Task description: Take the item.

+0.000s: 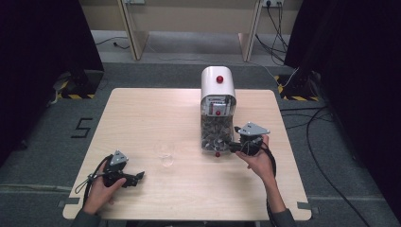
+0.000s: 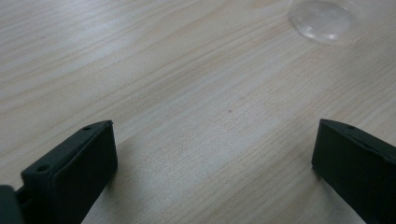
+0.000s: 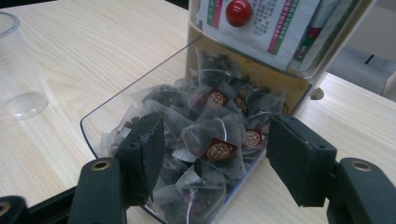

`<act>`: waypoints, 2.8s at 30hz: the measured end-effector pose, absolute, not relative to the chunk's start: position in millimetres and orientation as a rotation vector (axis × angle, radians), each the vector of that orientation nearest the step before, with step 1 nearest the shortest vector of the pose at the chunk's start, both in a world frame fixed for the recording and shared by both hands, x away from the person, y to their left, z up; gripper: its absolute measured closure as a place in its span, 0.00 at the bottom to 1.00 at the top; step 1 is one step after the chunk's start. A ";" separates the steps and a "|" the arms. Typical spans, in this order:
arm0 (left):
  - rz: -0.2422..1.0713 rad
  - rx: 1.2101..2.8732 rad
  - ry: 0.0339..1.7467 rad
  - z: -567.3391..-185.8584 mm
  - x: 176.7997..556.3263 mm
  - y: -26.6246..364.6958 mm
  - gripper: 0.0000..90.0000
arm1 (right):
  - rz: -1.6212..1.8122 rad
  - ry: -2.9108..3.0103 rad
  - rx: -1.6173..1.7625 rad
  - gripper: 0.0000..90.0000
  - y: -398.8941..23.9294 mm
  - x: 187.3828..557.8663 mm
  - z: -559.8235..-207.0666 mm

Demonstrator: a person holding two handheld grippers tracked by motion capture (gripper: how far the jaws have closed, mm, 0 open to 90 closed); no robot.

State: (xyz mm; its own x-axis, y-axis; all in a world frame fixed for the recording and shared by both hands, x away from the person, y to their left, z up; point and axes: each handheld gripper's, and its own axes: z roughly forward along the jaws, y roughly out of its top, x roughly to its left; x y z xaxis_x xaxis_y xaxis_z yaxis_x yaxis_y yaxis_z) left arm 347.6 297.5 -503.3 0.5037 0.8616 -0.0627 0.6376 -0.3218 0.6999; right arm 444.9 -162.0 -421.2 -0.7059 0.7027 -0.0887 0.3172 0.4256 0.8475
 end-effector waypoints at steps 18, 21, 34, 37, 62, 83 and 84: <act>0.425 2.069 1.223 -503.3 347.6 297.5 0.00 | 1.193 2.259 0.852 0.45 -154.2 449.7 -424.2; 0.426 2.070 1.223 -503.3 347.6 297.5 0.00 | 1.191 2.260 0.844 0.45 -153.1 450.3 -424.7; 0.425 2.070 1.224 -503.3 347.6 297.5 0.00 | 1.172 2.271 0.848 0.46 -147.7 455.5 -430.9; 0.424 2.070 1.223 -503.3 347.6 297.5 0.00 | 1.170 2.270 0.841 0.46 -148.6 458.3 -433.3; 0.425 2.070 1.223 -503.3 347.6 297.5 0.00 | 1.090 2.321 0.825 0.80 -140.0 466.6 -460.6; 0.425 2.070 1.223 -503.3 347.6 297.5 0.00 | 1.278 2.181 0.772 0.85 -147.2 449.9 -415.6; 0.424 2.070 1.223 -503.3 347.6 297.5 0.00 | 1.278 2.183 0.764 0.85 -147.6 450.2 -415.2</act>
State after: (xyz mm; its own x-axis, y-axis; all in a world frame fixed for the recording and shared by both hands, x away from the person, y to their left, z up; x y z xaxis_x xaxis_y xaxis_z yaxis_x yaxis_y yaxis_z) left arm 347.6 297.5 -503.3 0.5037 0.8616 -0.0627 0.6376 -0.3218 0.6999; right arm 450.2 -147.6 -415.2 -0.7208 0.6803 -0.1330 0.2171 0.4037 0.8887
